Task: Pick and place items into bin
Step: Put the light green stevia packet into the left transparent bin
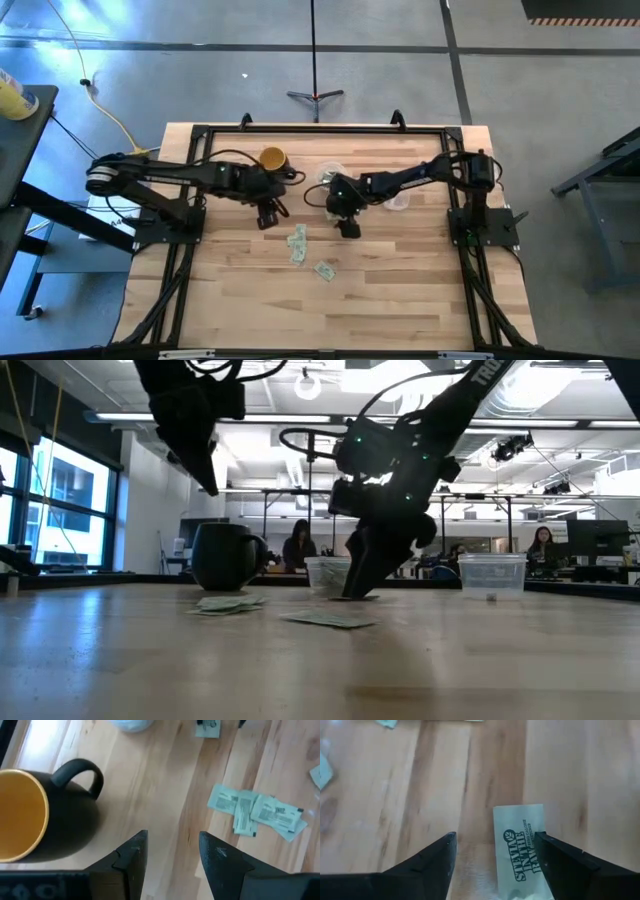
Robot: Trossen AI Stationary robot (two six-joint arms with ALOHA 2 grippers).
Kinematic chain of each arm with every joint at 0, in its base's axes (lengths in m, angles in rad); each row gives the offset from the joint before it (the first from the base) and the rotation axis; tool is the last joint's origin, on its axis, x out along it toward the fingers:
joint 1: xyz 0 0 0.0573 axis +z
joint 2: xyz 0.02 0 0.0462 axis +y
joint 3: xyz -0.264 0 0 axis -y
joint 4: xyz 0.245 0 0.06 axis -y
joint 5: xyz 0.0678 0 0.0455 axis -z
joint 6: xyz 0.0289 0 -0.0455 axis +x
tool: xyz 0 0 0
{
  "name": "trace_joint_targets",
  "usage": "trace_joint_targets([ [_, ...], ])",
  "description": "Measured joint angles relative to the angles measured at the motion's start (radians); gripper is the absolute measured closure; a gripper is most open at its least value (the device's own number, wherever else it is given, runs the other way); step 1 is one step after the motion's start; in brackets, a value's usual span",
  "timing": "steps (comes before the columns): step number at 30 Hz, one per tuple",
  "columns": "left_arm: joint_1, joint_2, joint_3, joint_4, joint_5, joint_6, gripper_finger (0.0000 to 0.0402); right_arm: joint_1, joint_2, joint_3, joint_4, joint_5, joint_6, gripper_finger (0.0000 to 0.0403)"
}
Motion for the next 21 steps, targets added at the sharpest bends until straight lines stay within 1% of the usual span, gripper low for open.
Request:
trace_joint_targets([
  [5, 0.001, -0.001, -0.003, -0.006, -0.004, 0.0, 0.0192, -0.009, 0.002, -0.003, 0.002, 0.101, -0.003, 0.018],
  [8, 0.001, -0.001, -0.003, -0.006, -0.005, 0.0, 0.0194, -0.007, 0.002, -0.004, 0.001, 0.132, 0.01, 0.0219],
  [13, 0.001, -0.001, -0.003, -0.004, -0.006, 0.001, 0.0197, 0.004, 0.003, -0.005, -0.001, 0.163, 0.007, 0.0319],
  [16, 0.001, -0.001, -0.003, 0.006, -0.006, 0.004, 0.0197, 0.028, 0.003, -0.005, -0.003, 0.211, -0.027, 0.0382],
  [18, 0.002, -0.001, -0.003, 0.01, -0.006, 0.004, 0.0197, 0.044, 0.003, -0.005, -0.004, 0.242, -0.045, 0.0395],
  [21, 0.003, -0.001, -0.003, 0.01, -0.014, 0.004, 0.0197, 0.065, -0.018, -0.004, -0.016, 0.26, -0.031, 0.0386],
])
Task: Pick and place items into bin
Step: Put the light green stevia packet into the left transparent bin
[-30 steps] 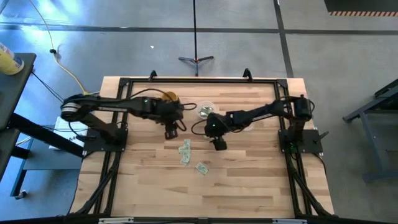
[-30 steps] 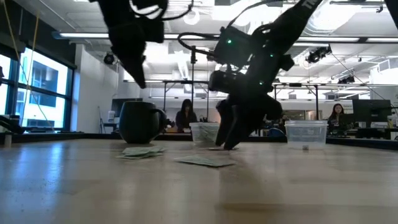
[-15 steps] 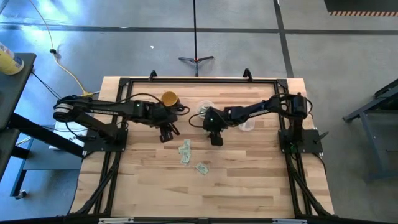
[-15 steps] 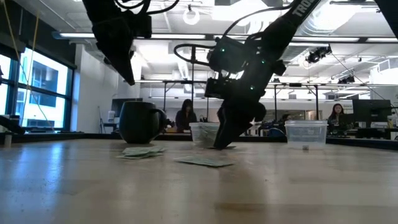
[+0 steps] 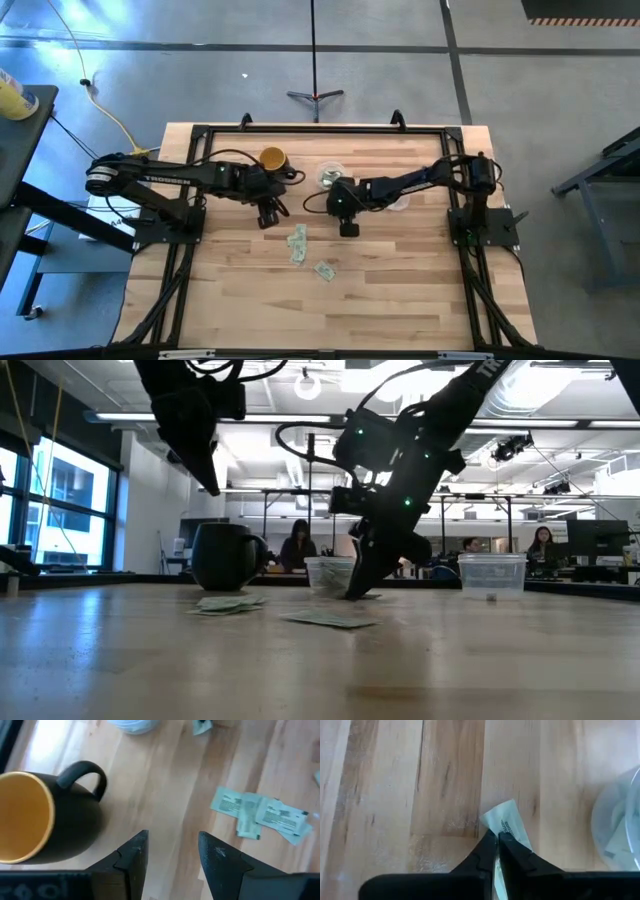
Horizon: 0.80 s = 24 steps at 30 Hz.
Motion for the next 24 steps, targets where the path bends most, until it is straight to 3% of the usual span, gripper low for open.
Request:
trace_joint_targets([
  [4, 0.0, 0.0, 0.0, 0.005, -0.024, 0.011, 0.0197, 0.009, -0.084, 0.018, -0.113, -0.02, 0.07, 0.04],
  [9, 0.0, 0.0, 0.0, 0.047, -0.027, 0.042, 0.0197, -0.013, -0.266, 0.092, -0.152, 0.079, 0.135, 0.04],
  [12, 0.0, 0.0, 0.0, 0.082, -0.033, 0.063, 0.0197, -0.066, -0.311, 0.132, -0.153, 0.082, 0.159, 0.04],
  [19, 0.001, 0.0, 0.0, 0.097, -0.061, 0.1, 0.0197, -0.211, -0.194, 0.183, -0.147, -0.017, 0.061, 0.0394],
  [24, 0.0, 0.0, 0.0, 0.082, -0.059, 0.057, 0.0197, -0.224, -0.106, 0.225, -0.137, -0.1, -0.019, 0.0356],
])
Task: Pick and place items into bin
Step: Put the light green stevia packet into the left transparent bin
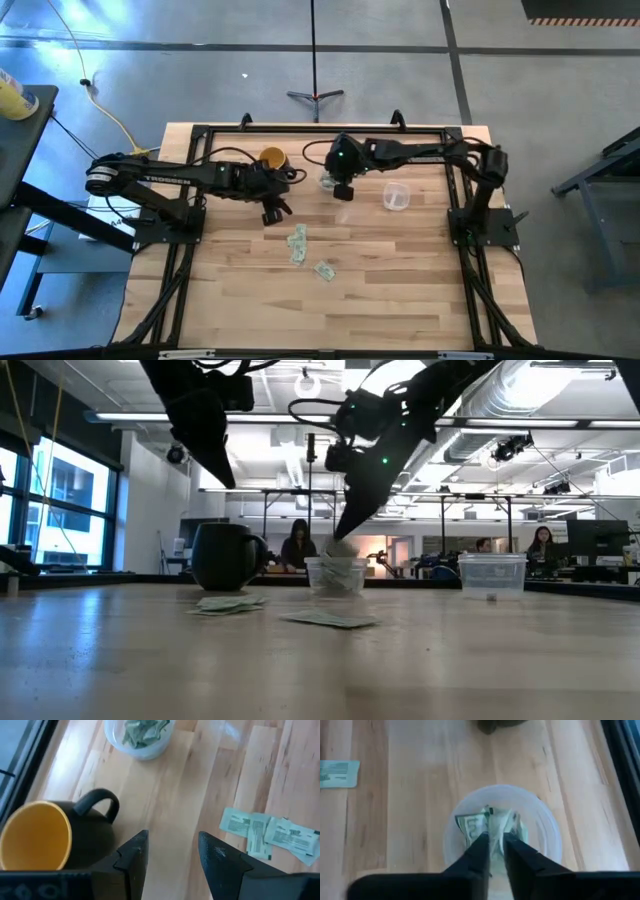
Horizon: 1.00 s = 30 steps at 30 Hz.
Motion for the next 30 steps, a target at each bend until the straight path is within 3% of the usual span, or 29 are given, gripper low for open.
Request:
trace_joint_targets([
  [4, 0.0, 0.0, -0.02, 0.003, 0.034, -0.027, 0.0197, 0.009, 0.025, 0.018, -0.003, 0.044, -0.008, 0.0295],
  [7, 0.0, 0.0, -0.083, 0.05, 0.124, -0.026, 0.0197, 0.01, 0.007, 0.034, -0.035, 0.06, -0.008, 0.0242],
  [11, -0.003, 0.004, -0.215, 0.263, 0.255, 0.055, 0.0197, 0.015, -0.05, 0.024, -0.113, -0.003, -0.01, 0.0183],
  [14, -0.028, 0.004, -0.301, 0.451, 0.327, 0.093, 0.0197, 0.049, -0.112, -0.003, -0.173, 0.018, -0.022, 0.0155],
  [19, -0.121, 0.01, -0.354, 0.571, 0.336, 0.135, 0.0197, 0.143, -0.181, -0.087, -0.223, 0.083, -0.028, 0.0137],
  [25, -0.164, 0.13, -0.356, 0.608, 0.316, 0.082, 0.0197, 0.24, -0.199, -0.183, -0.188, 0.127, 0.067, 0.0136],
  [30, -0.164, 0.222, -0.348, 0.616, 0.216, 0.042, 0.0197, 0.291, -0.2, -0.213, -0.137, 0.178, 0.105, 0.0136],
])
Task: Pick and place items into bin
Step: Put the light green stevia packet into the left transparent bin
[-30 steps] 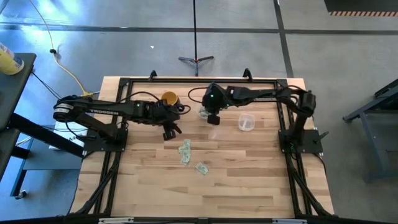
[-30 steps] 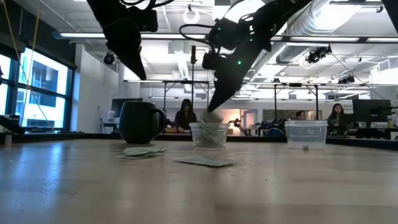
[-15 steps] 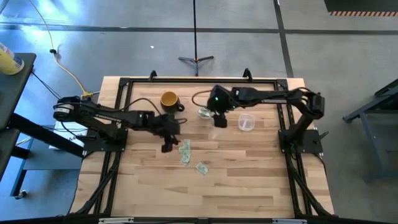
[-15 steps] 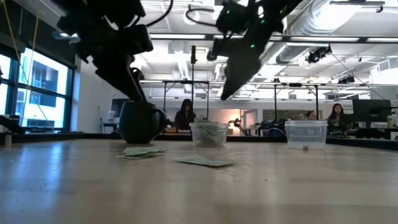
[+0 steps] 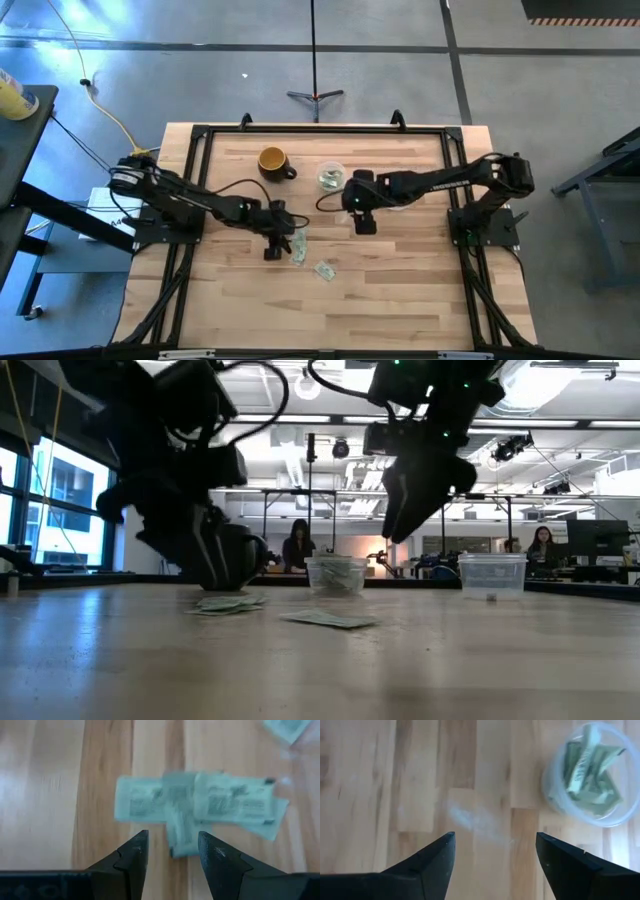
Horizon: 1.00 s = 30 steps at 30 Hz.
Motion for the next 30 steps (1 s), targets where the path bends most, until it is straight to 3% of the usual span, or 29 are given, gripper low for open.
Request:
trace_joint_targets([
  [9, -0.006, 0.066, 0.003, 0.019, 0.063, -0.115, 0.0197, 0.027, 0.0, -0.005, 0.007, 0.048, 0.051, 0.0136],
  [16, -0.008, 0.117, 0.004, 0.076, 0.015, -0.122, 0.0202, 0.017, 0.0, -0.005, 0.007, 0.086, 0.077, 0.0136],
  [20, -0.017, 0.147, 0.005, 0.135, -0.042, -0.078, 0.024, 0.01, 0.0, -0.004, -0.001, 0.09, 0.125, 0.0137],
  [27, -0.013, 0.142, 0.005, 0.144, -0.143, 0.106, 0.0364, 0.009, -0.004, -0.004, -0.027, 0.092, 0.147, 0.0137],
  [30, -0.012, 0.109, 0.026, 0.064, -0.157, 0.139, 0.0369, 0.006, -0.011, -0.004, -0.033, 0.085, 0.151, 0.0137],
])
